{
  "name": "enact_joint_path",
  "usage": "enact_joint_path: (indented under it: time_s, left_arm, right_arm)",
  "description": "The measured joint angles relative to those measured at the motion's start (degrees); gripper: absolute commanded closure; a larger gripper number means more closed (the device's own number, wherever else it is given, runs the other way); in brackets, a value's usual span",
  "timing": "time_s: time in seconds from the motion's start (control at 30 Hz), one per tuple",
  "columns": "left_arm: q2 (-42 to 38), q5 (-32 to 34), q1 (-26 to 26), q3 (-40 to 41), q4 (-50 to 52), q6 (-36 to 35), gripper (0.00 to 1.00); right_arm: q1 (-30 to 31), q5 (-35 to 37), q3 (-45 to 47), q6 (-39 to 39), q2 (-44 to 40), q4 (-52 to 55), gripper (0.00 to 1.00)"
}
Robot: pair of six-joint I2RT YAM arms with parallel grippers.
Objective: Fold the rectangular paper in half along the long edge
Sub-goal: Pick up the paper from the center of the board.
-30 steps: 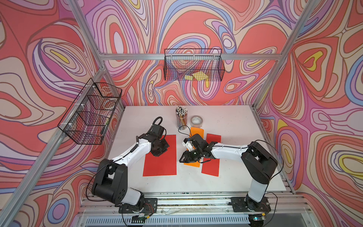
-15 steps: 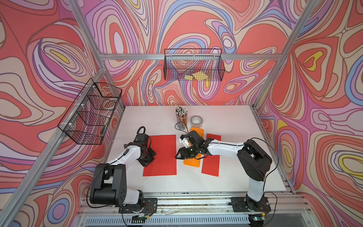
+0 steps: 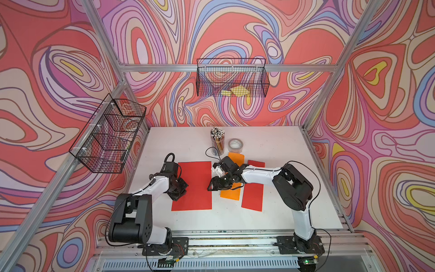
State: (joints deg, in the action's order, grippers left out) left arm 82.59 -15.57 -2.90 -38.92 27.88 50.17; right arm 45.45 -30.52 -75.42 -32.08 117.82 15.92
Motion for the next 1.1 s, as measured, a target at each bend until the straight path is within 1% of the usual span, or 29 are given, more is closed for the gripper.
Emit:
enact_joint_path:
  time_s: [0.37,0.63,0.87,1.1]
  left_arm:
    - [0.04,-4.61,0.00,2.49,-7.32,0.90,1.00]
    - [0.44,-5.68,0.00,2.60,-8.48,0.87,1.00]
    - [0.74,-6.29,0.00,2.60,-9.03,0.90,1.00]
    - [0.76,-6.47,0.00,2.60,-9.11,0.87,1.00]
  right_arm:
    - [0.00,-4.94,-1.40,-1.68,2.54,-3.32,0.39]
    - [0.04,-8.44,-2.38,-3.21,4.33,-6.03,0.39]
    - [0.68,-14.21,-4.04,-7.10,7.80,-12.07,0.39]
    - [1.38,-15.41,-5.84,-9.86,8.98,-14.86,0.38]
